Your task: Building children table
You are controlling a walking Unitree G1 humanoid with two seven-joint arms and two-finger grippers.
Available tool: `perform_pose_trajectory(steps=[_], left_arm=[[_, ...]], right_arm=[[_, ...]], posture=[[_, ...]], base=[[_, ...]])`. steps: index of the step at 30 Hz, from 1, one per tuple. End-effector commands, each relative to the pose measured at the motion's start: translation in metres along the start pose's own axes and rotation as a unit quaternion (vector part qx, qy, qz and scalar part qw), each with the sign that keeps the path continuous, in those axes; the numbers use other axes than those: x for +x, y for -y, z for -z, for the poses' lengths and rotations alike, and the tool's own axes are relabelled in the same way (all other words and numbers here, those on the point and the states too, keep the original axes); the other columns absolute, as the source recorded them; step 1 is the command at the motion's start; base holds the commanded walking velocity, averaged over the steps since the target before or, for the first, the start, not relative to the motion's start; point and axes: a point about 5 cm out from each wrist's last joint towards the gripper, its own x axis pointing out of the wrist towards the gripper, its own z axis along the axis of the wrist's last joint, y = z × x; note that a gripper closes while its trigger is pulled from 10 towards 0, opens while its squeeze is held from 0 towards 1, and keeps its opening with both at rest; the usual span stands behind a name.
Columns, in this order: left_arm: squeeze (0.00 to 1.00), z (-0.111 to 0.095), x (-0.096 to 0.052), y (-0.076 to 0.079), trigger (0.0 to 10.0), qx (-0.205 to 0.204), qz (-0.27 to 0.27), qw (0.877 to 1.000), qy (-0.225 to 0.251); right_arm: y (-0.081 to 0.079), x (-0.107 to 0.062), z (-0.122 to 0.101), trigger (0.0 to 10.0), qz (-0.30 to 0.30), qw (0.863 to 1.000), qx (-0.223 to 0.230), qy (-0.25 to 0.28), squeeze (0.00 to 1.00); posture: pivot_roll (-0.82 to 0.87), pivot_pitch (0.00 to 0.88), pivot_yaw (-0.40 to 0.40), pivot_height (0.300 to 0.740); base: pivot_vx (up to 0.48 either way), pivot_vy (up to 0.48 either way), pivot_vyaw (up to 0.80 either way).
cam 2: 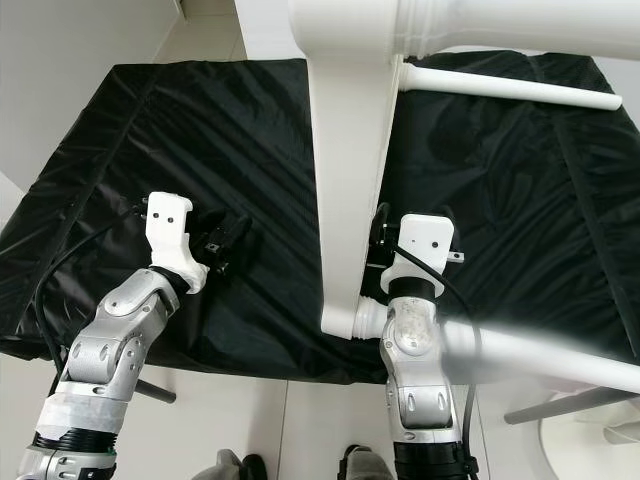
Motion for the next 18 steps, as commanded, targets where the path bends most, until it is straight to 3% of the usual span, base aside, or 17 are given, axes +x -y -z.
perform_pose_trajectory(steps=[1, 15, 18], left_arm=[[0.00, 0.0036, -0.0033, -0.0023, 10.0, 0.006, 0.001, 1.000, -0.013], [0.00, 0.0032, -0.0033, -0.0035, 10.0, 0.010, 0.004, 1.000, -0.014], [0.00, 0.0040, -0.0050, 0.0006, 10.0, 0.030, 0.021, 0.999, -0.014]], right_arm=[[-0.0089, -0.0027, 0.0024, 10.0, -0.014, 1.000, 0.006, -0.006, 0.00], [-0.0099, -0.0031, 0.0036, 10.0, -0.014, 1.000, 0.006, -0.008, 0.00], [-0.0114, -0.0016, 0.0036, 10.0, -0.017, 1.000, 0.006, -0.007, 0.00]], posture=[[-0.14, 0.196, 0.144, 0.740], [-0.13, 0.192, 0.145, 0.740], [-0.13, 0.186, 0.137, 0.740]], base=[[0.000, 0.000, 0.00], [0.000, 0.000, 0.00], [0.000, 0.000, 0.00]])
